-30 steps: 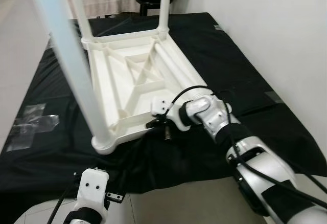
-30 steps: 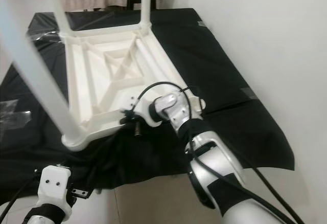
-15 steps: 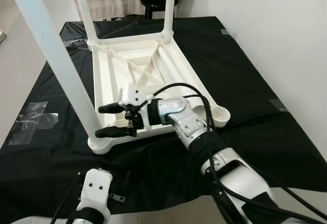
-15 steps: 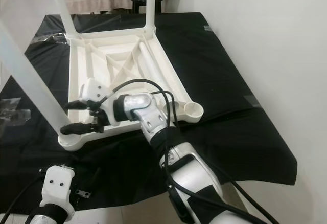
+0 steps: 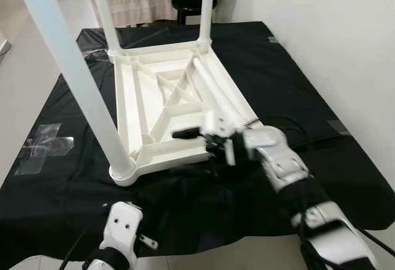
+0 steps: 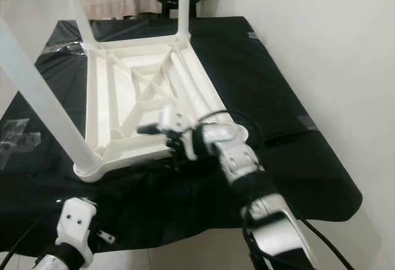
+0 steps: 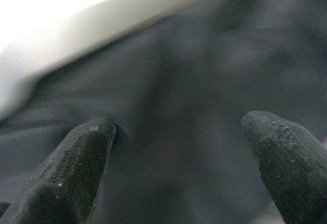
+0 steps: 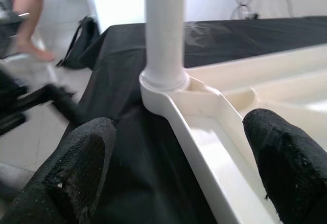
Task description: Building children table
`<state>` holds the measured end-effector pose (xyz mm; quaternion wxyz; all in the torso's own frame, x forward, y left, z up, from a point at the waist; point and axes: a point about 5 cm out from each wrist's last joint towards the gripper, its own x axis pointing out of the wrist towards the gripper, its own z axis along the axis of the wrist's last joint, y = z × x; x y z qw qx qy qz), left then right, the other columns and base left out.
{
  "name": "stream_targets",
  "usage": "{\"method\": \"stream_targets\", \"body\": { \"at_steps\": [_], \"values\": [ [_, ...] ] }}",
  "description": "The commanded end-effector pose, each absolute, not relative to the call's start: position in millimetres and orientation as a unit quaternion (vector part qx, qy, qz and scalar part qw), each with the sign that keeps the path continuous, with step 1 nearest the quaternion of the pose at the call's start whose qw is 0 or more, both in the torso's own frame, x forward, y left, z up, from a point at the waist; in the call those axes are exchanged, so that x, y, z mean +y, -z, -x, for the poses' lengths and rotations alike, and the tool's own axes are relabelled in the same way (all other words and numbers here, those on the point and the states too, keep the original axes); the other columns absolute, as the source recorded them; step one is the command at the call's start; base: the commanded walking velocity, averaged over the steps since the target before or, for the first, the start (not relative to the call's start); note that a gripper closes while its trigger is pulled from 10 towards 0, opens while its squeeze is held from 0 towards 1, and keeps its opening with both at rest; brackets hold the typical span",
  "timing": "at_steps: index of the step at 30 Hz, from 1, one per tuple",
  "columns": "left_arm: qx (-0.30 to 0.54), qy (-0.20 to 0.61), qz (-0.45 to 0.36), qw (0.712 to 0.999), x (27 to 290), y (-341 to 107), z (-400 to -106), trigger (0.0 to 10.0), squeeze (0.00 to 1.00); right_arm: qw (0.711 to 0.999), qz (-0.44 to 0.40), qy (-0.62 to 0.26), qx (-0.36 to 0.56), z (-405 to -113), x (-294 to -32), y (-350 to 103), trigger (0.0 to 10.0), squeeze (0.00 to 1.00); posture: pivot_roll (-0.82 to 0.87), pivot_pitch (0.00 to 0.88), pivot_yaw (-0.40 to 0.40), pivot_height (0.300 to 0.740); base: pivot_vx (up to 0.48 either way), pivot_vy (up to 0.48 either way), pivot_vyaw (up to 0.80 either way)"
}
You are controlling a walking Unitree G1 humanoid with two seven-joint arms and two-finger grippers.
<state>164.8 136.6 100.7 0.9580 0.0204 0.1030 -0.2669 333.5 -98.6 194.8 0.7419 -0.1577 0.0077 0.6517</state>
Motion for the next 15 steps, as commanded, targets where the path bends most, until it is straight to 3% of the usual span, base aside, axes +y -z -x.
{"method": "stream_targets", "body": {
  "at_steps": [1, 3, 6, 15],
  "values": [
    [0.114, 0.314, -0.002, 0.943, 134.8, -104.5, -158.7, 10.0, 0.0, 0.75, 0.144, -0.645, -0.003, -331.8, -102.1, -197.7, 10.0, 0.0, 0.06, 0.131, -0.012, 0.74, 0.0, 0.0, 0.0],
    [0.114, 0.318, -0.002, 0.941, 138.8, -108.6, -159.9, 10.0, 0.0, 0.766, 0.141, -0.627, -0.002, -333.5, -106.6, -195.3, 10.0, 0.0, 0.06, 0.13, -0.011, 0.74, 0.0, 0.0, 0.0],
    [0.105, 0.301, -0.006, 0.948, 155.6, -121.5, -169.2, 10.0, 0.0, 0.845, 0.125, -0.52, 0.01, -350.3, -123.9, -185.8, 10.0, 0.0, 0.07, 0.127, -0.008, 0.74, 0.0, 0.0, 0.0],
    [0.086, 0.336, 0.036, 0.937, 153.2, -139.4, -165.4, 10.0, 0.0, 0.888, 0.083, -0.451, 0.008, -352.4, -140.1, -186.4, 10.0, 0.0, 0.06, 0.129, -0.007, 0.74, 0.0, 0.0, 0.0]
  ]
}}
